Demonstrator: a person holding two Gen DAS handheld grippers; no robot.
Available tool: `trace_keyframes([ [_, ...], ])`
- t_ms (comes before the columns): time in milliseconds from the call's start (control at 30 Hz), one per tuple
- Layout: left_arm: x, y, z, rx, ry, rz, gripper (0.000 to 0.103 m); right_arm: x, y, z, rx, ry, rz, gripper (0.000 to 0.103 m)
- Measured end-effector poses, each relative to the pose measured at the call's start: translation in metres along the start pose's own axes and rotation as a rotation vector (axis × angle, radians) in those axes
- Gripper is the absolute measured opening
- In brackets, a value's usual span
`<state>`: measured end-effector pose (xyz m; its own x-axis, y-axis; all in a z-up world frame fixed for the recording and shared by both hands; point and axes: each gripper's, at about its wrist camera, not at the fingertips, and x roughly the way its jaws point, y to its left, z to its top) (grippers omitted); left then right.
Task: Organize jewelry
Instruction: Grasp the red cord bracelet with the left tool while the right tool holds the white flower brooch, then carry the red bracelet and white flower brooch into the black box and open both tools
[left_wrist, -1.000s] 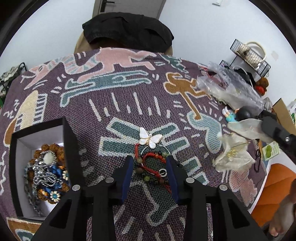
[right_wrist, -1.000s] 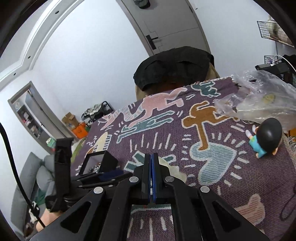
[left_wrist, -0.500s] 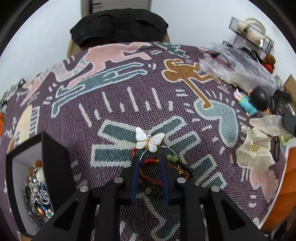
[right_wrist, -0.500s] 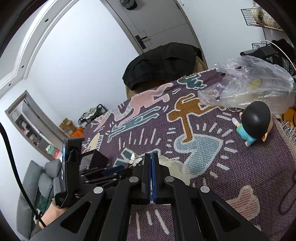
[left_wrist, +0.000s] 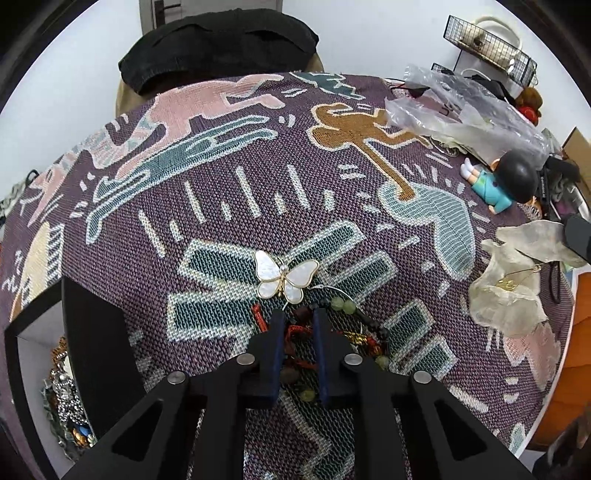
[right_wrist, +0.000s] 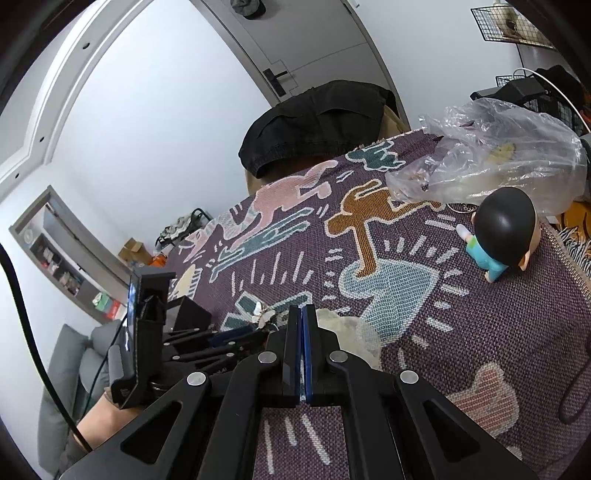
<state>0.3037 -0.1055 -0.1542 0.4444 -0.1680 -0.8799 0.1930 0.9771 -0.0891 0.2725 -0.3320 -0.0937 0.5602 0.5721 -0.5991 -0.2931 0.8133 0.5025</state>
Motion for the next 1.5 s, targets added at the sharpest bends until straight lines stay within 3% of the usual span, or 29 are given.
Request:
trace_keyframes([
  [33,-0.002,0.001,-0.001,-0.008,-0.001,-0.008,0.013,0.0,0.0,0.0,0.002,0.001,0.0,0.002],
  [67,-0.005,0.001,-0.001,-0.016,-0.011,-0.017,0.002,0.0,-0.001,0.0,0.003,0.001,0.001,0.002],
  [600,-0.092,0.01,0.008,-0.045,-0.154,-0.097,0.003,0.0,0.019,0.005,-0.025,-0.008,0.019,0.002],
  [867,-0.142,0.014,0.013,-0.019,-0.234,-0.08,0.003,-0.007,0.038,0.012,-0.056,-0.021,0.036,0.002],
  [1167,-0.176,0.055,0.004,-0.073,-0.284,-0.051,0.003,-0.01,0.076,0.021,-0.117,-0.029,0.062,0.002],
  [1500,-0.18,0.107,-0.017,-0.167,-0.287,-0.028,0.003,0.005,0.125,0.023,-0.185,-0.003,0.101,0.002],
])
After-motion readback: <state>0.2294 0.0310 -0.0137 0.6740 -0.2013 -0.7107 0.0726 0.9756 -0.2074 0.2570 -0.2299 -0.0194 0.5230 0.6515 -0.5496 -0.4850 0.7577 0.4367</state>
